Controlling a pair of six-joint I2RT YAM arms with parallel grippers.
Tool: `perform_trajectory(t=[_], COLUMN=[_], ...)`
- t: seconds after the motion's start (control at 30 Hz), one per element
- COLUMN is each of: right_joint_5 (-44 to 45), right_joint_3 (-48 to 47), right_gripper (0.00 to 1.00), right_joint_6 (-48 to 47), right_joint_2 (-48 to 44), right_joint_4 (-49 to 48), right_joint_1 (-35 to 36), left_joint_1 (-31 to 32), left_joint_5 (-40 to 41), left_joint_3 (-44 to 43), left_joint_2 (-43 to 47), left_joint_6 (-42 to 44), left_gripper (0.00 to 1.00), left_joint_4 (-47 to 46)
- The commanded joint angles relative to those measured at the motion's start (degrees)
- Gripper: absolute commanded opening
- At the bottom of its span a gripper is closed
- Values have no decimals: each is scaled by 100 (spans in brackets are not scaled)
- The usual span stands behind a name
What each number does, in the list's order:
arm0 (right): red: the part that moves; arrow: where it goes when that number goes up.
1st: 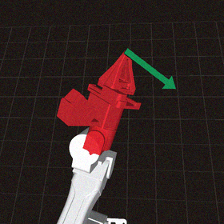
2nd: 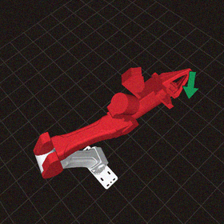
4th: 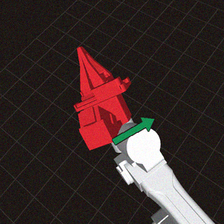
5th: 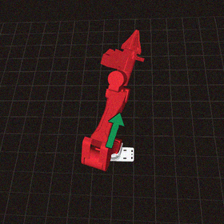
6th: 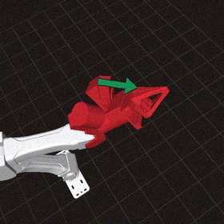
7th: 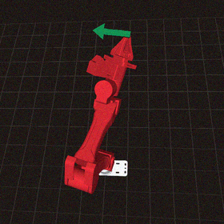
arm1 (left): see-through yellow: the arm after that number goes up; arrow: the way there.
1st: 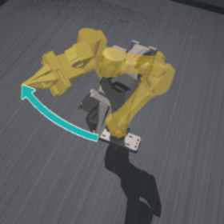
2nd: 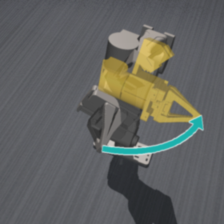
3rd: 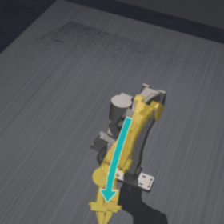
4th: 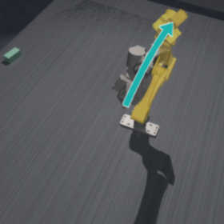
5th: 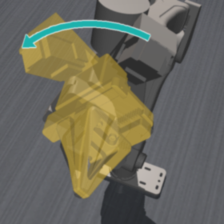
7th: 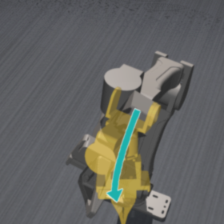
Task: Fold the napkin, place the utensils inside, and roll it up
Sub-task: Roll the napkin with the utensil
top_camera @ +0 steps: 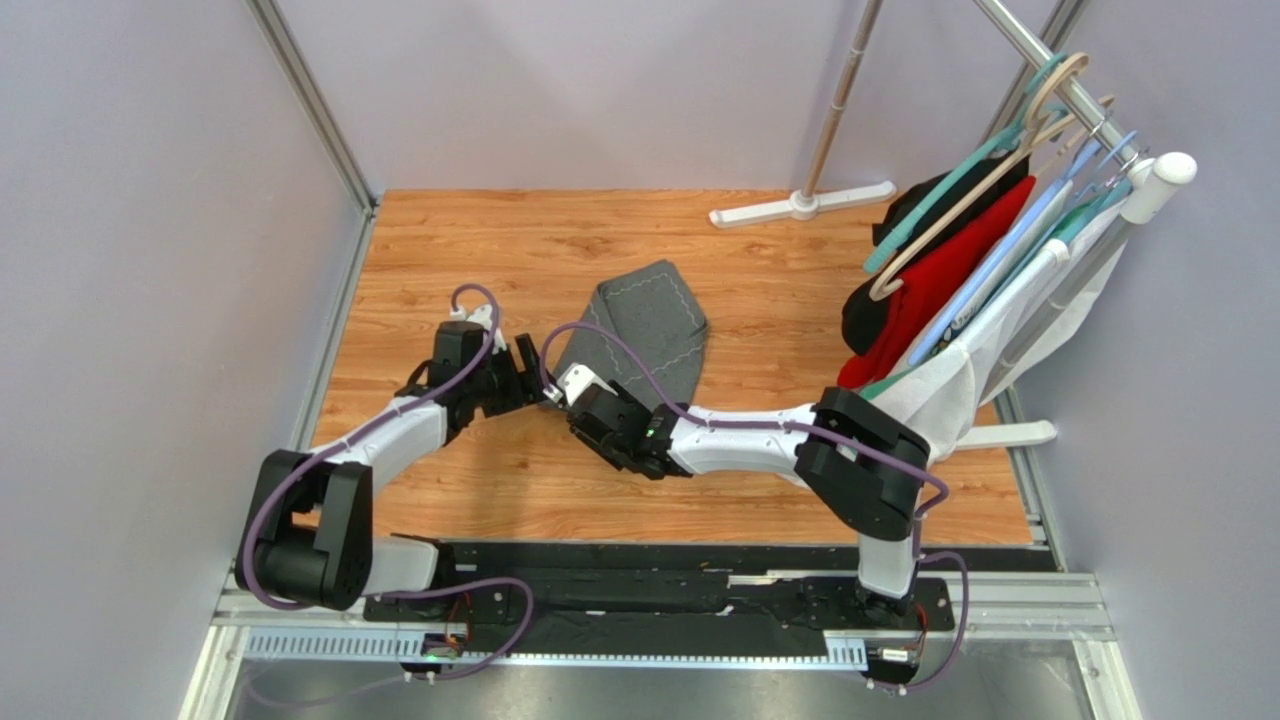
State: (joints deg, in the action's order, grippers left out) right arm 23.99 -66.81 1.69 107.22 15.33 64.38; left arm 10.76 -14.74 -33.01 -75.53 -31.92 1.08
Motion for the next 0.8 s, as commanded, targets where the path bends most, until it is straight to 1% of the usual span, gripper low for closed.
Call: perform_trajectory(t=[0.0,0.03,0.2,0.37,0.4,0.43,0.5,0.53,0.6,0.63,0.73,0.77], right_joint_5=[615,651,914,976,967,967,959,950,906,888,766,652], right_joint_3=[-157,-157,-166,-201,-236,-254,-289,-298,-315,-324,-342,-351], right_gripper=[50,47,44,38,36,31,28,23,16,11,4,3], right_joint_6=[-143,-291,-319,-319,-319,-319,-310,-310,-319,-310,-319,-310], right_joint_2=[124,185,326,545,580,616,704,704,756,765,774,757], right_joint_4=[-355,-364,-347,-312,-285,-268,-215,-198,-163,-153,-74,-39], right_joint_1=[101,110,110,127,127,119,119,119,119,119,119,127], left_joint_1=[-101,-118,-197,-241,-250,-250,-250,-250,-259,-259,-259,-259], left_joint_5=[-169,-230,-362,-468,-477,-477,-477,-460,-468,-477,-459,-451], left_joint_3=[32,49,102,111,111,111,120,120,137,137,146,146], left_joint_2=[-50,-67,-129,-112,-94,-68,-24,-6,12,20,55,64], left_joint_6=[19,19,-7,-51,-51,-60,-60,-60,-60,-68,-68,-60], left_gripper=[81,81,81,81,81,81,81,81,81,81,81,81], left_joint_4=[-240,-266,-380,-416,-416,-416,-407,-398,-398,-398,-389,-372])
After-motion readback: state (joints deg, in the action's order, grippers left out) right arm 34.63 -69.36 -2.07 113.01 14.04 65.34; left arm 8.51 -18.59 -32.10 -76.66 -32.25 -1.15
